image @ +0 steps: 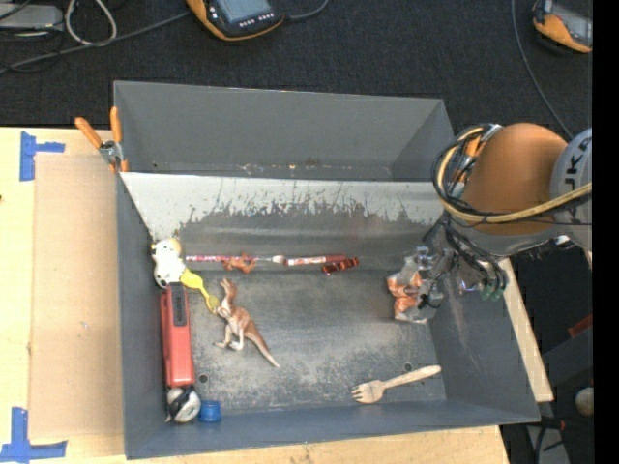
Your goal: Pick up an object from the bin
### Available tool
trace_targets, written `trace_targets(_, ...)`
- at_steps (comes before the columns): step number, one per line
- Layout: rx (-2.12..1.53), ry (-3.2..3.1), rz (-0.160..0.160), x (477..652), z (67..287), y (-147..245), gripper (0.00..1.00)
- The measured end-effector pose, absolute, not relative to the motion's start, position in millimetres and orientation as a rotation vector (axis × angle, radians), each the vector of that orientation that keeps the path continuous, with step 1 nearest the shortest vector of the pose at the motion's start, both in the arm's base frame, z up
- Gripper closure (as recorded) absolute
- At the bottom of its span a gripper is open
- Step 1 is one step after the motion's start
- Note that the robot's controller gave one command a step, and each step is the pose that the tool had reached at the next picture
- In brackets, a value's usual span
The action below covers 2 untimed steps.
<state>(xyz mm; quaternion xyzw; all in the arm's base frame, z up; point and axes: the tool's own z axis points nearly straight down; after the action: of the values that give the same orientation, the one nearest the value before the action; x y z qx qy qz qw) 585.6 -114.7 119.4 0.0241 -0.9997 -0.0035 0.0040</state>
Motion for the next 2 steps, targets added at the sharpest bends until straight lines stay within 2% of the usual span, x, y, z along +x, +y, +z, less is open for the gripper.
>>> trace_targets(1, 0.385, -3.117, -0.006, 584.9, 94, -125, 1.0)
trace_targets(2, 0.576, -3.084, -0.013, 607.5, 80, -134, 1.0)
